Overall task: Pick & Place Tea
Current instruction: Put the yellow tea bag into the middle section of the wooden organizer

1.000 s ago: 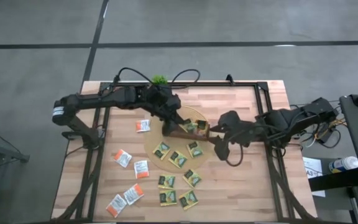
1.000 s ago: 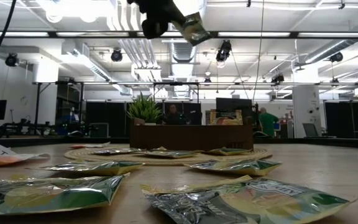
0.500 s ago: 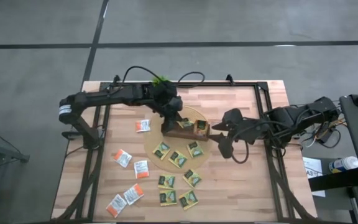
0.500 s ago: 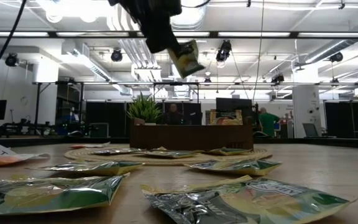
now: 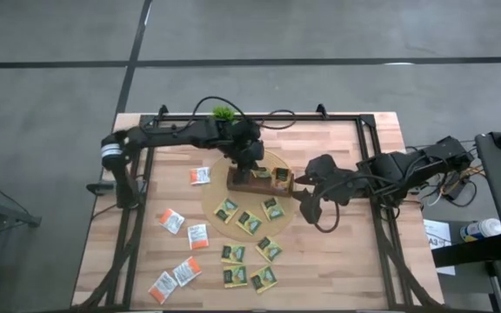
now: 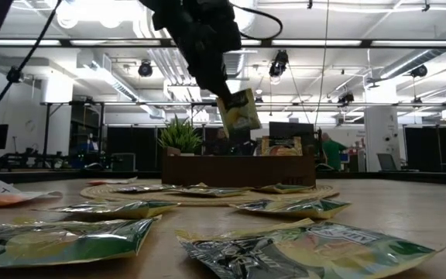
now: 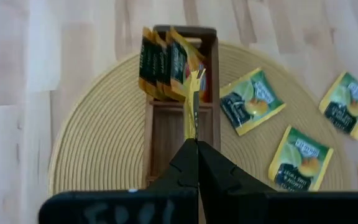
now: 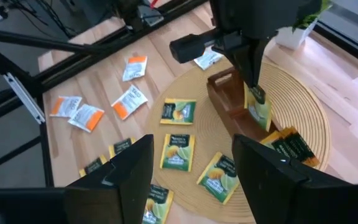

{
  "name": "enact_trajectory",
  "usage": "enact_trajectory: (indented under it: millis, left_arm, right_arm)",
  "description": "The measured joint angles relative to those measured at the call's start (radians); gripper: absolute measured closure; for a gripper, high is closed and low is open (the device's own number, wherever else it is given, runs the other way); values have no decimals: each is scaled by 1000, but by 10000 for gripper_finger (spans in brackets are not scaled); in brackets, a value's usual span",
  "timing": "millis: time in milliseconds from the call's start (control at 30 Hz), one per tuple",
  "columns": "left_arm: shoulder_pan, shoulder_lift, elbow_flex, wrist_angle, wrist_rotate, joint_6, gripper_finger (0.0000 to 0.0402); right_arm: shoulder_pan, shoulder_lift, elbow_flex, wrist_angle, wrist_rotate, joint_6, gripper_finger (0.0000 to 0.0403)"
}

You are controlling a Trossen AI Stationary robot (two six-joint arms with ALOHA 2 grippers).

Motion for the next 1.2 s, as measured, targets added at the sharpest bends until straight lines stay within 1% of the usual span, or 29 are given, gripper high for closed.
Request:
enact_trajectory:
  millis: [200, 433, 600, 933, 1200]
  left_arm:
    - [3, 80, 52, -40, -11, 51, 402]
    - [9, 138, 85, -79, -25, 89, 402]
    - [11, 168, 101, -96, -56, 104, 402]
    - [12, 173, 100, -87, -56, 105, 401]
    - [17, 173, 98, -76, -78, 109, 401]
  right_arm:
    - [0, 15, 0, -2, 0, 0, 188]
    - [0, 20, 0, -6, 0, 7, 188]
    - [0, 20, 0, -11, 0, 8, 188]
    - [0, 20, 0, -14, 0, 8, 188]
    - [0, 20, 0, -13, 0, 8, 188]
